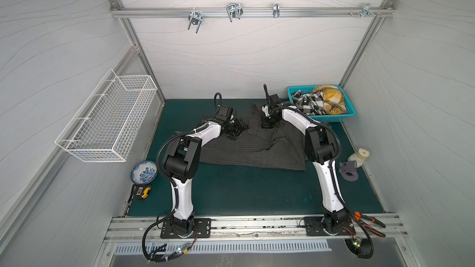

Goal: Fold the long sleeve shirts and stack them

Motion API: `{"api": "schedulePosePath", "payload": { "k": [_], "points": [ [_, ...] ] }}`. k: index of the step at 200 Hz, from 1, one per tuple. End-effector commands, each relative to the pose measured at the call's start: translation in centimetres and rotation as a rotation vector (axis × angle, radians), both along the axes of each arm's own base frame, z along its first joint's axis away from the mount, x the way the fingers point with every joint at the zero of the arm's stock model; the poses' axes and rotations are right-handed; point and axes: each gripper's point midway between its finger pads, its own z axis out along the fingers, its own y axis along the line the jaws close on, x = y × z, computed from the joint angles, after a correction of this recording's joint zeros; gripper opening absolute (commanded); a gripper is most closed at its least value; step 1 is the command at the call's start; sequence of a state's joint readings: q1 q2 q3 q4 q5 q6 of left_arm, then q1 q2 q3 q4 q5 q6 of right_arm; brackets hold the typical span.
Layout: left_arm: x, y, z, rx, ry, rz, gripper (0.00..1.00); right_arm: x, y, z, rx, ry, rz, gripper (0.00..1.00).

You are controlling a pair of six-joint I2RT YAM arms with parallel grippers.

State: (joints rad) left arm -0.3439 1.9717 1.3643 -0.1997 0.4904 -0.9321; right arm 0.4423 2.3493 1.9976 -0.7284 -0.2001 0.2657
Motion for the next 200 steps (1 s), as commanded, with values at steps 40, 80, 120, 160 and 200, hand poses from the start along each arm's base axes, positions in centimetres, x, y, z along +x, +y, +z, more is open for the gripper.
{"api": "schedulePosePath", "payload": {
  "k": [40, 80, 120, 160, 200],
  "points": [
    [1.6, -1.8, 1.3, -0.129, -0.082, 0.005, 0.69, -0.9, -0.2, 8.0, 0.254, -0.029, -0.066, 0.0],
    [2.6, -2.5, 1.3, -0.213, -0.095, 0.045, 0.75, -1.0, -0.6, 9.9, 0.401, 0.008, -0.112, 0.0],
    [3.4, -4.5, 1.1, -0.329, -0.097, 0.066, 0.79, -1.1, -0.8, 10.4, 0.504, 0.065, -0.134, 0.0],
    [4.1, -6.9, 1.4, -0.496, -0.123, 0.116, 0.93, -1.3, -1.2, 10.2, 0.566, 0.102, -0.156, 0.0],
    [4.5, -7.8, 0.5, -0.564, -0.11, 0.153, 0.99, -1.8, -1.5, 10.5, 0.62, 0.129, -0.175, 0.0]
  ]
}}
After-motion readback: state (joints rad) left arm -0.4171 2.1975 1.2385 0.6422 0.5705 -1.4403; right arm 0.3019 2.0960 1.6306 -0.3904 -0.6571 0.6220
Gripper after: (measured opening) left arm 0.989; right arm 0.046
